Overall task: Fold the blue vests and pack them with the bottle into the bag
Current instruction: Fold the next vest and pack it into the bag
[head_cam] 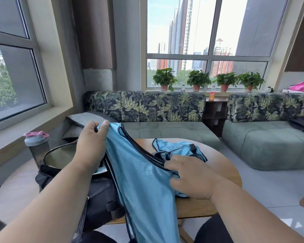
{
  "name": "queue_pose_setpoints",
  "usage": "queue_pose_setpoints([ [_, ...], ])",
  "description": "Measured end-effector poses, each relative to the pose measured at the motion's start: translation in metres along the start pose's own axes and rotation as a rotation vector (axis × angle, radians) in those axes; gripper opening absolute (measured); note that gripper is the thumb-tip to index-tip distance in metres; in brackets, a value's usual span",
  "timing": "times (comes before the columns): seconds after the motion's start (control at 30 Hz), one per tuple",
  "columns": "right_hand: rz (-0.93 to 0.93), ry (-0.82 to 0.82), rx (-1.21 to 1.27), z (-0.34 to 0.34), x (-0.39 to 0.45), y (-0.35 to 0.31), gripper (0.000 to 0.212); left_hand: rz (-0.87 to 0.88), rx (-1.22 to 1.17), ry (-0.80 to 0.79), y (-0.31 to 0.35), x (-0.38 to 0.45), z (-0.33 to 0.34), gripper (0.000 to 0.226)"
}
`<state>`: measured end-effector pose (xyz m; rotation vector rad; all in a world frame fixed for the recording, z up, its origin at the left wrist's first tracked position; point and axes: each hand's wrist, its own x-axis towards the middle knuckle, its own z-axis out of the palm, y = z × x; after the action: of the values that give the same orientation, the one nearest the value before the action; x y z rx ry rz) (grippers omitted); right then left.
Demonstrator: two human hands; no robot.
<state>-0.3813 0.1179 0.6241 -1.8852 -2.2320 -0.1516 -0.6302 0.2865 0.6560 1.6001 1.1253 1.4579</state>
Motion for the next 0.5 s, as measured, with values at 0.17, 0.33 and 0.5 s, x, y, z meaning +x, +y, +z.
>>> queue_pose_setpoints([
  [0.17, -0.006, 0.269, 0.192, 0.001, 0.002, -0.003, 0.028, -0.017, 0.033, 0.027, -0.009, 0.001, 0.004, 0.044],
  [0.33, 0.190, 0.483, 0.463, 0.010, 0.004, -0.006, 0.020, 0.000, -0.027, 0.005, -0.010, 0.010, 0.006, 0.045],
  [0.5, 0.373, 0.243, 0.976, 0.017, 0.020, -0.012, 0.040, -0.242, -0.388, -0.058, -0.007, 0.027, 0.017, 0.033],
])
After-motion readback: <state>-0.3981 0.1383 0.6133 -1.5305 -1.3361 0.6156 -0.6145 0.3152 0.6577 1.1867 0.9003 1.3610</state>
